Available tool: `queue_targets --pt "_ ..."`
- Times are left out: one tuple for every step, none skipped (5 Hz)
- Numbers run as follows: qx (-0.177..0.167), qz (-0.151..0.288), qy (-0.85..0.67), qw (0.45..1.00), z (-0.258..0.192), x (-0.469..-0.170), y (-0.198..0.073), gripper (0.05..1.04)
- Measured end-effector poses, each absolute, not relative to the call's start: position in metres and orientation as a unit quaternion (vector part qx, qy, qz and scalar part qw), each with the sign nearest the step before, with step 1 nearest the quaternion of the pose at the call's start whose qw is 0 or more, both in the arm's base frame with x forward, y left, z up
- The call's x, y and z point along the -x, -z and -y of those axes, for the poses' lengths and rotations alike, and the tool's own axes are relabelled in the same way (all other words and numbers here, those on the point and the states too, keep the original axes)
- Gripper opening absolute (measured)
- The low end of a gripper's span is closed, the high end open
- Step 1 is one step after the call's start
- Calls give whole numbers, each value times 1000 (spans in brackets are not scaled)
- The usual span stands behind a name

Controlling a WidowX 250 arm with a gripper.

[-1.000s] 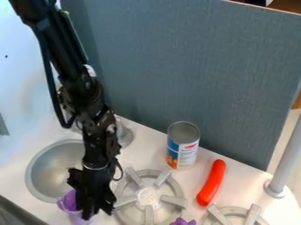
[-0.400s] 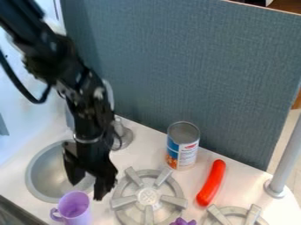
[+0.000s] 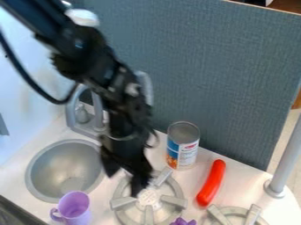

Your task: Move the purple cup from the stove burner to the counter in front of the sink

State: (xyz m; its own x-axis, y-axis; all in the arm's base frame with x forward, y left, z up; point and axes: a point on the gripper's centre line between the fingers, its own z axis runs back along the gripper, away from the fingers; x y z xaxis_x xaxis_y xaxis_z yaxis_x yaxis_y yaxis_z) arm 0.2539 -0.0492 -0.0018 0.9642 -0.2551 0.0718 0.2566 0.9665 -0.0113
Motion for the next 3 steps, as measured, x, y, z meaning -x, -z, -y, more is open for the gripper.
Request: queue_targets --pt "9 31 147 989 83 -274 22 1003" --pt "-10 38 158 987 103 -288 35 1003" --pt "-33 22 172 984 111 -295 47 1003"
